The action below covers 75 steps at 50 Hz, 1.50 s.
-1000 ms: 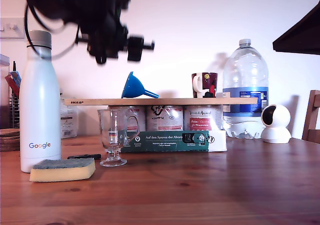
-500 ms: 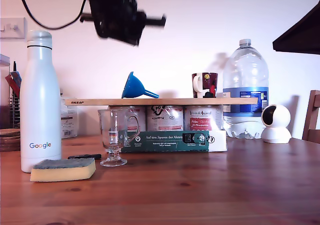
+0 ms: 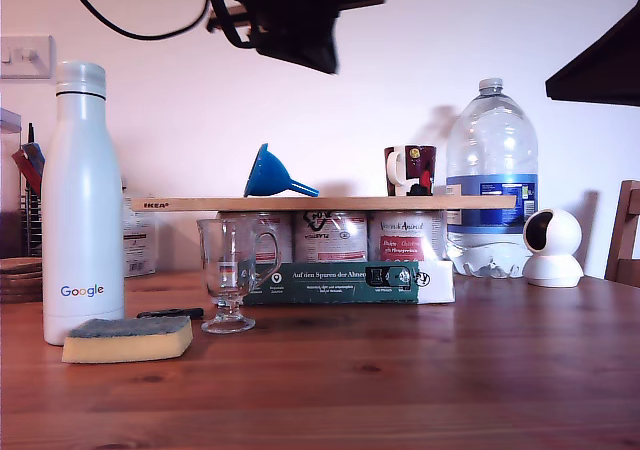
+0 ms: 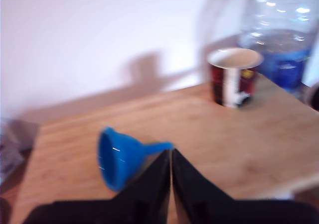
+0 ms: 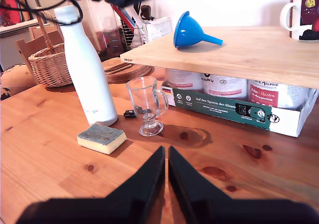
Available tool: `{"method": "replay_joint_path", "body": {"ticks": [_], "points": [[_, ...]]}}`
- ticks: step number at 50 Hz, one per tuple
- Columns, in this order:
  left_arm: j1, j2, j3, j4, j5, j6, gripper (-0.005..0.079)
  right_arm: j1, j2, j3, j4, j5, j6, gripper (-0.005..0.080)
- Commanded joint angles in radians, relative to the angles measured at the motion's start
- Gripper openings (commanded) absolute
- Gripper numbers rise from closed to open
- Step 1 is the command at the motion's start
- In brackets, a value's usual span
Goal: Remove the blue funnel from the glass cup and place it on the shelf behind
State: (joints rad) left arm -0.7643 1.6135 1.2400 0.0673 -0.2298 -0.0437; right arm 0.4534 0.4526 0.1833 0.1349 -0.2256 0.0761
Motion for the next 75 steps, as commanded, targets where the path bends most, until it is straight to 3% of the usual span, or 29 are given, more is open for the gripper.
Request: {"method": "replay_joint_path", "body": {"ticks": [1, 20, 30, 36, 50, 59, 75], "points": [[-0.003, -0.059, -0.061, 0.010, 0.027, -0.003, -0.0020, -0.003, 0.000, 0.028, 0.010, 0.002, -0.006, -0.0010], [0.027, -0.329, -0.389, 0.083, 0.142, -0.016, -0.0021, -0.079, -0.001, 0.028, 0.062, 0.071, 0.031, -0.0010], [0.082, -0.456, -0.500, 0.083, 0.178, -0.031, -0.0021, -0.213, -0.029, 0.028, 0.050, 0.078, 0.031, -0.0010], [0.135, -0.518, -0.539, 0.077, 0.196, -0.033, -0.0021, -0.306, -0.064, 0.028, 0.001, 0.064, 0.031, -0.0010], [0.330, -0.682, -0.667, 0.070, 0.328, -0.055, -0.0021, -0.468, -0.137, 0.028, -0.005, -0.070, -0.059, -0.0010], [0.421, -0.814, -0.755, 0.047, 0.335, -0.065, -0.0021, -0.506, -0.143, 0.028, -0.002, -0.075, -0.058, -0.0010], [0.516, -1.062, -0.914, -0.046, 0.292, -0.091, -0.0021, -0.515, -0.143, 0.028, -0.007, 0.006, -0.058, -0.0010]]}}
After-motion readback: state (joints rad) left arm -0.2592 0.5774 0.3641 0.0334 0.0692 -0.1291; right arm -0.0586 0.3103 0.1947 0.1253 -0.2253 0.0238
